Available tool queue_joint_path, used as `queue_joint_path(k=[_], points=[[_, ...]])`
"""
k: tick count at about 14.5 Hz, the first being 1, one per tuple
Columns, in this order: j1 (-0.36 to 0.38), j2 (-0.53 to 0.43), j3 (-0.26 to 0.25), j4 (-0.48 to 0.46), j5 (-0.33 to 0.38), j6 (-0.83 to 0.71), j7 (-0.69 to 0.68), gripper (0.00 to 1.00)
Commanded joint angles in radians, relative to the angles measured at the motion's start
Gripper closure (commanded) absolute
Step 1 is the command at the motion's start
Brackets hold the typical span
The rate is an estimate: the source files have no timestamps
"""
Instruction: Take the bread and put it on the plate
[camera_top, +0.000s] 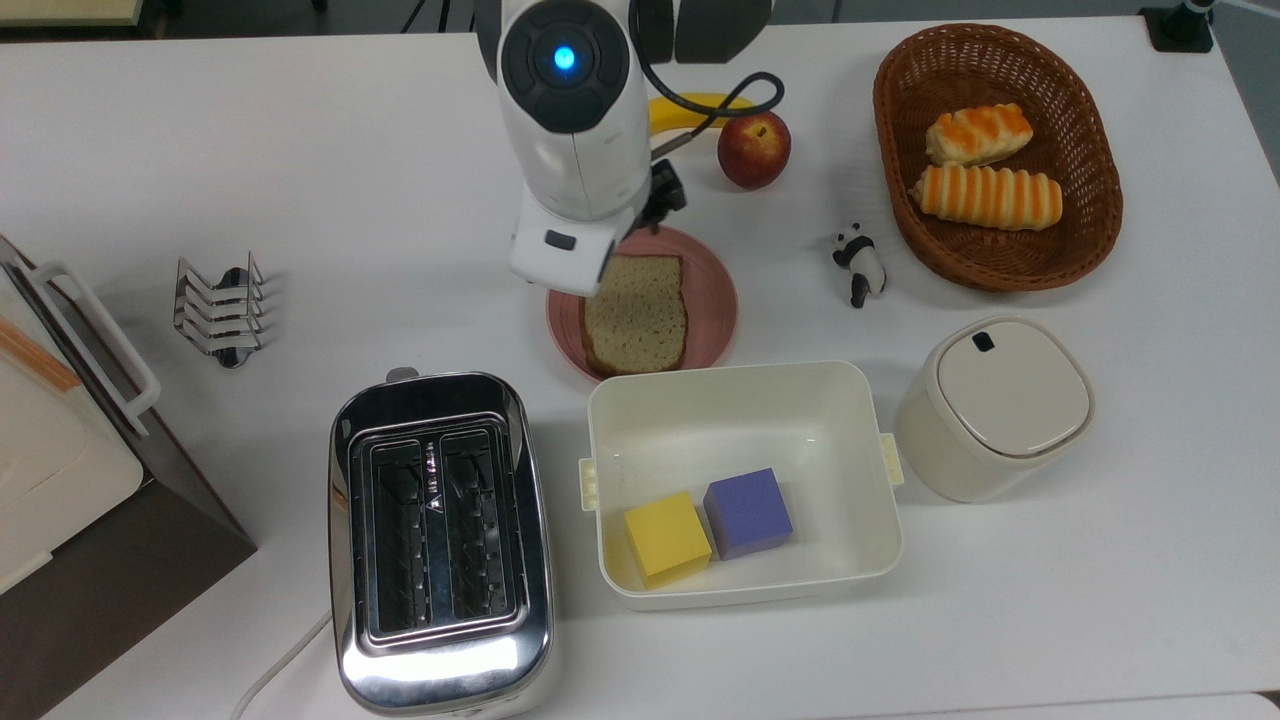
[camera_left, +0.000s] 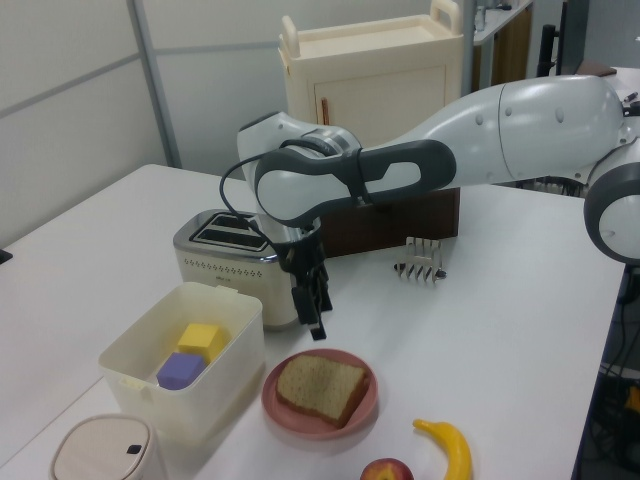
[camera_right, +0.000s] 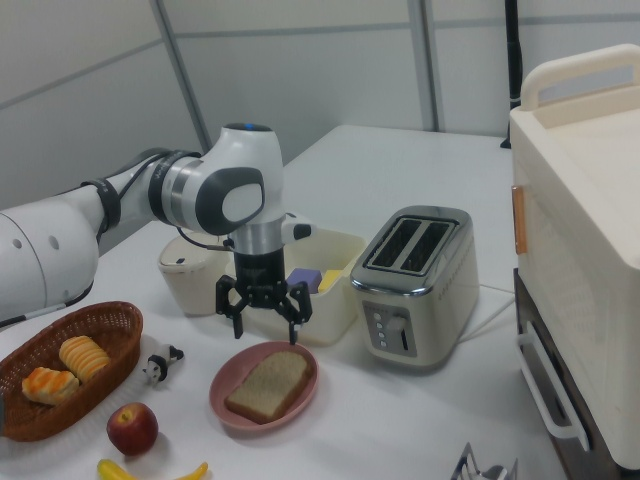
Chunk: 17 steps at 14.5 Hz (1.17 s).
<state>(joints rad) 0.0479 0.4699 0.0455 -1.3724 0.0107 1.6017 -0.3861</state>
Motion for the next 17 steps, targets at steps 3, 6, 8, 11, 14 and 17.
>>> queue_joint_path(k=[3,6,8,11,14,17], points=[[-0.007,-0.092,-0.032,-0.017,-0.147,-0.023,0.088,0.00],[-0.006,-0.144,-0.047,-0.017,-0.176,-0.020,0.269,0.00],[-0.014,-0.194,-0.047,-0.017,-0.193,-0.011,0.375,0.00],[-0.013,-0.250,-0.047,-0.028,-0.179,-0.020,0.386,0.00],[-0.017,-0.299,-0.047,-0.030,-0.149,-0.037,0.411,0.00],[-0.036,-0.326,-0.047,-0.030,-0.101,-0.069,0.403,0.00]])
